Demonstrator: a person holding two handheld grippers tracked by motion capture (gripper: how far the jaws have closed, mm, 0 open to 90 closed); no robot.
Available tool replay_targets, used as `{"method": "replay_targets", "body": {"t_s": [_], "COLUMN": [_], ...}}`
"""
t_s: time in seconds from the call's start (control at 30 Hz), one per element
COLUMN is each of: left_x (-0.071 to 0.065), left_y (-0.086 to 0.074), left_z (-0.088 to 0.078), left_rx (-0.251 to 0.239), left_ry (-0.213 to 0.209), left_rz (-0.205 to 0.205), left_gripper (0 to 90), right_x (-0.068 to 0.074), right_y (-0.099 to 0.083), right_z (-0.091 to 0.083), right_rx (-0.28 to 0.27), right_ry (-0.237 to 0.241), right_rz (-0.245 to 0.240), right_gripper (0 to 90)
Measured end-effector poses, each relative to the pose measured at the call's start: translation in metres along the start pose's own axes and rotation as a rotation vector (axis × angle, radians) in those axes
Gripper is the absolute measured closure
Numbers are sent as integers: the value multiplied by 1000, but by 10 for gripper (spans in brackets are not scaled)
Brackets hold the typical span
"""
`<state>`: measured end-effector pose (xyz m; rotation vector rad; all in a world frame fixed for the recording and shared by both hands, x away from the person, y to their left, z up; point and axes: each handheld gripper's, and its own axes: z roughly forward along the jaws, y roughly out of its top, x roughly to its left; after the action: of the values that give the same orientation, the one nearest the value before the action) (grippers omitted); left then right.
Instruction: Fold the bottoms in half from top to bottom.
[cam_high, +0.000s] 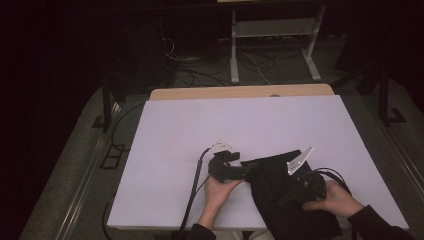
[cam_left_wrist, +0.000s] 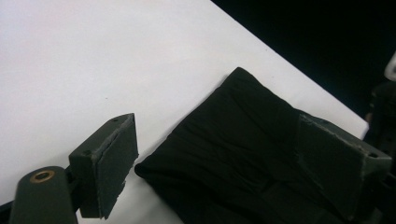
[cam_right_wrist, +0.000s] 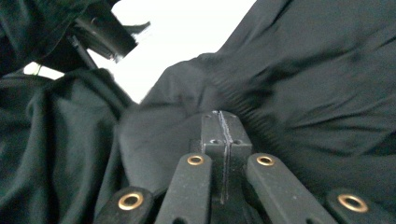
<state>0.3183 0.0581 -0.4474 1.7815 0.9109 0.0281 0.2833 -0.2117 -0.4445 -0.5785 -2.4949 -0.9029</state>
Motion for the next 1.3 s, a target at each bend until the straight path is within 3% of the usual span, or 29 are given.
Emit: {"method": "replay_targets", "body": {"t_s": [0.17, 0.4, 0.6, 0.8, 0.9, 0.97, 1.13, 1.3], "left_x": [0, 2, 3, 3, 3, 3, 5, 6], "left_y": [-1, 1, 7, 13, 17, 20, 25, 32], "left_z": [5, 8, 8, 7, 5, 5, 4, 5], "left_rx": [32, 52, 78, 73, 75, 70, 78, 98], "left_ry": [22, 30, 31, 26, 22, 15, 19, 20], "left_rz": [13, 16, 28, 25, 33, 35, 42, 54], "left_gripper": [129, 115, 93, 85, 82, 75, 55, 26], "right_x": [3, 2, 0, -4, -8, -12, -25, -36], "right_y": [-6, -7, -4, 5, 9, 11, 13, 17], "right_z": [-4, -27, -46, -63, -72, -77, -89, -97], "right_rx": [-26, -149, -206, -242, -255, -271, -292, -296], "right_ry": [-4, -76, -116, -159, -195, -225, -286, -332], "right_rz": [1, 10, 0, -8, -7, 13, 59, 97], "right_gripper": [865, 809, 794, 762, 671, 578, 448, 194]}}
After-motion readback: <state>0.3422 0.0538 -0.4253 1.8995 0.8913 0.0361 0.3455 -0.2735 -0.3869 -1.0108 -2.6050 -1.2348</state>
